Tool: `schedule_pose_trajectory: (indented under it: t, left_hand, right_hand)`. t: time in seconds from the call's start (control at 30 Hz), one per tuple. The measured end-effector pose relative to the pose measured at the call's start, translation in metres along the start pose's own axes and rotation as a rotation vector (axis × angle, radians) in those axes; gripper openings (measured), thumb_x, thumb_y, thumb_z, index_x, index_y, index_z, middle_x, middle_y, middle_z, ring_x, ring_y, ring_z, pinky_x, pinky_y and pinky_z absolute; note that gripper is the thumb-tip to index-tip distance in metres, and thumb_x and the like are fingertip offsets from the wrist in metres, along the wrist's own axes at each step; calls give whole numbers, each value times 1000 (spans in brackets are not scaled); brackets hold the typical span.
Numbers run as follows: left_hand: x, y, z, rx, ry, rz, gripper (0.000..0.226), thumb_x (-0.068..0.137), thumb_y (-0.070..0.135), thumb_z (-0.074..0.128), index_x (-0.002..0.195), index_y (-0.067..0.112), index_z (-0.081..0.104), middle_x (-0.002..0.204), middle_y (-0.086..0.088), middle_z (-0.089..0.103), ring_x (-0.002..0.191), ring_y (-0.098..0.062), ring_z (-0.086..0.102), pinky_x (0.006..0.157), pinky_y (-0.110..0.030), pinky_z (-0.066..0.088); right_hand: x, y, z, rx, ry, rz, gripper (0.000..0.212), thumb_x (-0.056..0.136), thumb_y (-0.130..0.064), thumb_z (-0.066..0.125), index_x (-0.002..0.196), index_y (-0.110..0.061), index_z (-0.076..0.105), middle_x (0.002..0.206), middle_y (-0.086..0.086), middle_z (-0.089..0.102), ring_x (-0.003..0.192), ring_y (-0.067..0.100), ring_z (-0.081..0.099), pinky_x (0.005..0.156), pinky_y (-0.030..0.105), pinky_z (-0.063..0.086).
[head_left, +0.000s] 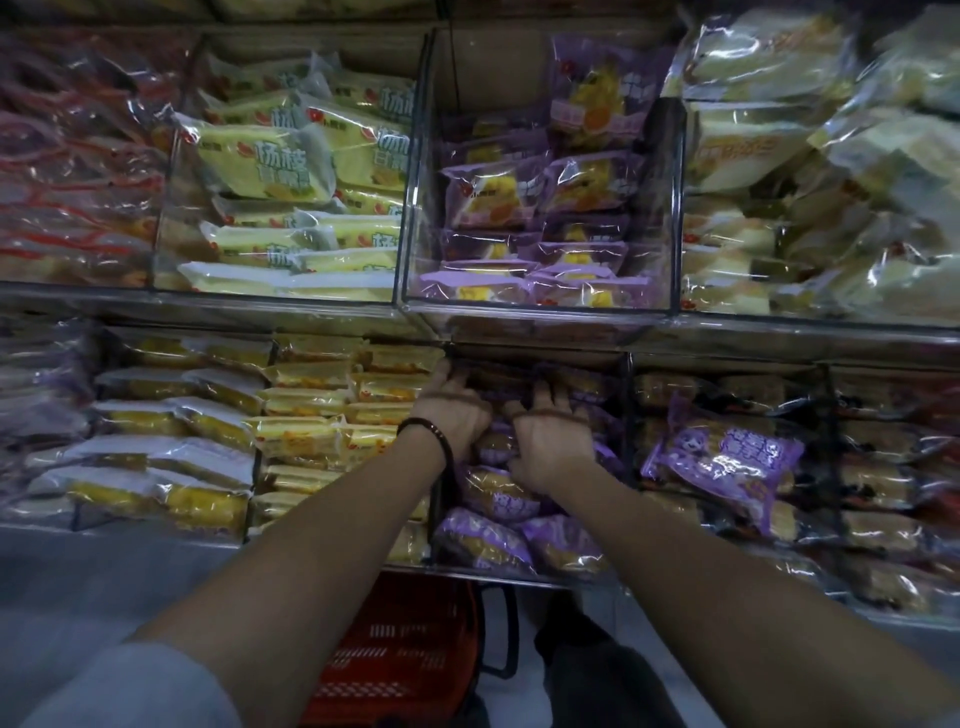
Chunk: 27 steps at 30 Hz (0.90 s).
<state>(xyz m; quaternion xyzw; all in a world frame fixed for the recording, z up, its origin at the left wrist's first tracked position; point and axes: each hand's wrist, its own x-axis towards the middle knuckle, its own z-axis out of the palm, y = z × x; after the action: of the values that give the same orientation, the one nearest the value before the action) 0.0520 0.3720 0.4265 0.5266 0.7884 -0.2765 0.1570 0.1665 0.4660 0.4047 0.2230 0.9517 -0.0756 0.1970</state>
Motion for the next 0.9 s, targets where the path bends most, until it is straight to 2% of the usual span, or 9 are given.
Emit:
schedule_pose_trajectory:
  t: [0.1,0.17,0.23,0.3,0.37,0.43,0.6,0.73,0.9]
  left_hand:
    - [-6,-9,-4,0,31,40,46,91,39,68,133,24,61,138,-3,63,139,-32,43,122,-54,16]
    - [-16,-13,-3,-61,128,36,56,86,41,72,136,23,56,139,-5,59,133,-32,47,115,-50,25]
    - [-30,-12,0,-87,283,63,50,83,34,70,131,23,58,133,-6,60,123,-32,53,104,-48,33]
    - [-44,-6,9,-92,384,146,42,81,33,66,122,23,62,119,-3,66,108,-29,59,94,-45,38]
    - [-54,4,18,-52,325,186,39,84,34,63,121,23,63,116,0,66,107,-28,59,95,-45,36]
    - [-55,13,23,-35,227,137,41,86,33,62,126,24,62,124,1,66,115,-27,55,100,-46,33]
    - [-51,35,22,-13,55,8,49,84,35,71,131,23,61,137,-1,59,129,-30,43,108,-50,30]
    - [-53,40,21,-3,62,-23,38,88,35,66,124,28,68,132,3,63,128,-33,41,110,-53,27]
    - [-56,25,29,-25,118,-40,26,91,36,57,111,25,69,111,3,72,120,-31,46,105,-50,30]
  right_hand:
    - [-6,11,-12,100,-38,-26,72,74,-53,74,137,-26,50,151,17,35,134,39,43,100,48,49]
    - [-19,17,-15,147,33,-44,73,76,-54,73,137,-21,48,141,16,42,122,38,52,93,45,53]
    - [-36,21,-13,153,165,-107,60,77,-49,73,125,-18,55,121,15,51,105,38,57,83,44,53]
    - [-49,19,-5,102,224,-174,50,73,-47,75,114,-20,64,108,12,50,98,37,57,82,46,52]
    - [-57,10,0,11,152,-176,56,71,-49,74,122,-28,66,116,11,47,109,35,50,93,48,48]
    - [-60,2,5,-56,98,-110,57,75,-53,72,127,-31,64,129,13,43,121,35,41,102,49,41]
    - [-60,-7,11,-165,86,0,42,86,-53,65,121,-30,66,137,16,38,127,38,33,105,52,33]
    - [-57,-12,14,-117,101,-19,35,84,-45,71,116,-31,70,133,13,41,125,36,36,106,51,34]
    - [-53,-21,11,-118,115,-82,43,76,-36,77,116,-24,70,125,12,48,118,36,41,99,50,38]
